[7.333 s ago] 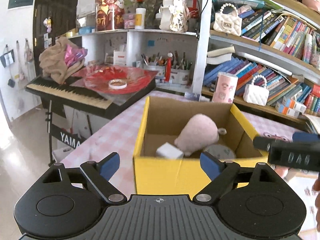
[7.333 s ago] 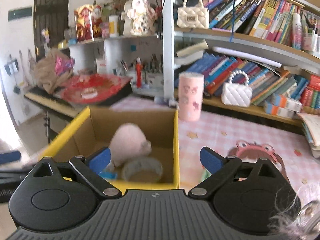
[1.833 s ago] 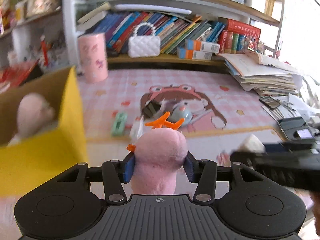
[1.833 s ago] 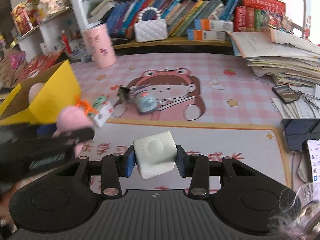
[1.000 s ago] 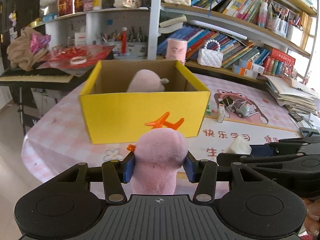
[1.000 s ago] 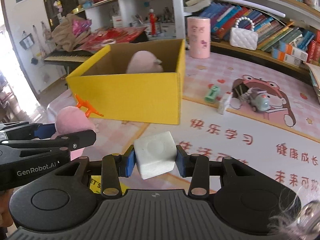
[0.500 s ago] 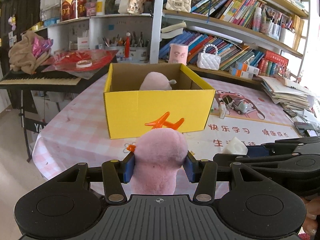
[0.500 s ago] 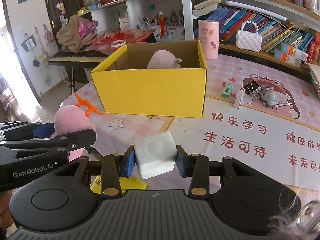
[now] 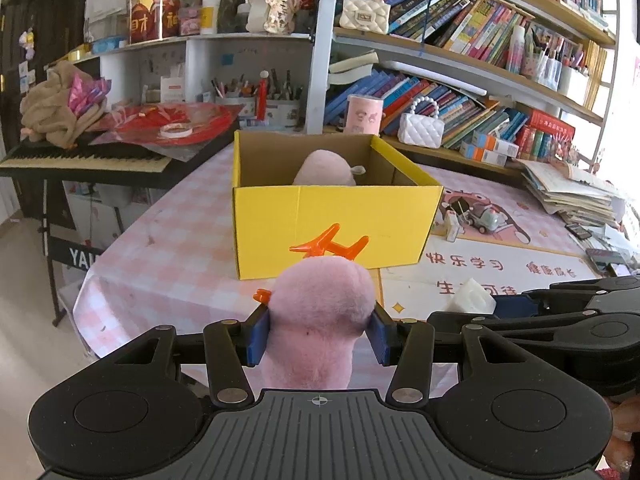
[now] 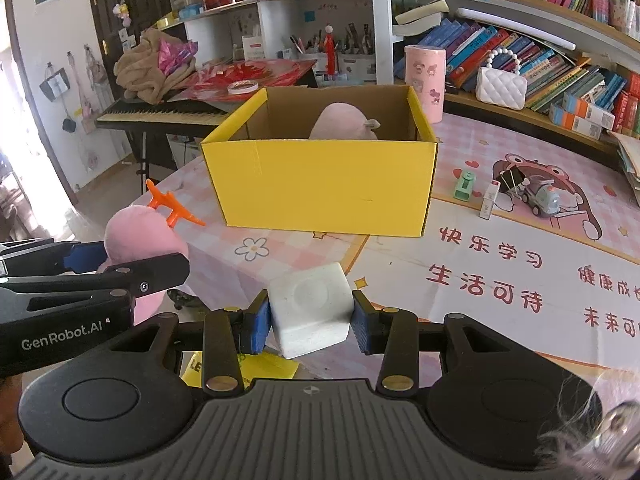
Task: Organize objects
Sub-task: 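Carry the antlered plush with the left tool while the right tool carries the white cube to the box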
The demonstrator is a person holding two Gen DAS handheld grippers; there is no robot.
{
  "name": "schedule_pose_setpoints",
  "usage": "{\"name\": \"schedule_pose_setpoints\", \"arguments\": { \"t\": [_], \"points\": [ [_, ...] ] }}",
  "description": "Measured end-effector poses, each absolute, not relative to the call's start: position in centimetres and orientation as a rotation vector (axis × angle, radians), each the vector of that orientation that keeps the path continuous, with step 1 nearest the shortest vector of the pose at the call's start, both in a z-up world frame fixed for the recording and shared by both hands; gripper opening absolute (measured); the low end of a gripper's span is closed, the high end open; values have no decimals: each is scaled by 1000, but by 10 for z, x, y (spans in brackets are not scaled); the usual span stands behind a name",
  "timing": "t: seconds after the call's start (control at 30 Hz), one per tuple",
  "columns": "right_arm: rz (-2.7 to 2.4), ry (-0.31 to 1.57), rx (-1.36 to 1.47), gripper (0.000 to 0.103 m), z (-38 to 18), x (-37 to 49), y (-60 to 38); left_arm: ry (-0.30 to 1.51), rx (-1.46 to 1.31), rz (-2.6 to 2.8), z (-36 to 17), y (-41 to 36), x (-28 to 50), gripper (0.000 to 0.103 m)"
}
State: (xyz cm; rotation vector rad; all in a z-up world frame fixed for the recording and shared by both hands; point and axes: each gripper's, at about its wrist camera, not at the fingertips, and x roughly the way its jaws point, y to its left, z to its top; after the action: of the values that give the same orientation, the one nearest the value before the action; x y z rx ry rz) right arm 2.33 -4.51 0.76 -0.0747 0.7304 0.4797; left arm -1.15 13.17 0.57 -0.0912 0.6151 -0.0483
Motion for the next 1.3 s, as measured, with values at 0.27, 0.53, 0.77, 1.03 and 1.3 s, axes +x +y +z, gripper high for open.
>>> {"name": "schedule_pose_setpoints", "arguments": {
  "t": [0.27,0.53,0.77,1.03,1.3],
  "points": [
    [474,733,-106,39,9,37,-43,612,-119,-44,6,132,1,48],
    [495,652,-106,39,24,77,-42,528,-75,16,25,131,36,48],
    [511,537,-112,39,54,139,-40,441,-101,55,48,131,93,48],
    [548,506,-190,39,51,210,-29,471,-126,92,39,127,149,48],
    [626,614,-283,39,15,253,-11,598,-166,128,8,130,184,48]
  ]
}}
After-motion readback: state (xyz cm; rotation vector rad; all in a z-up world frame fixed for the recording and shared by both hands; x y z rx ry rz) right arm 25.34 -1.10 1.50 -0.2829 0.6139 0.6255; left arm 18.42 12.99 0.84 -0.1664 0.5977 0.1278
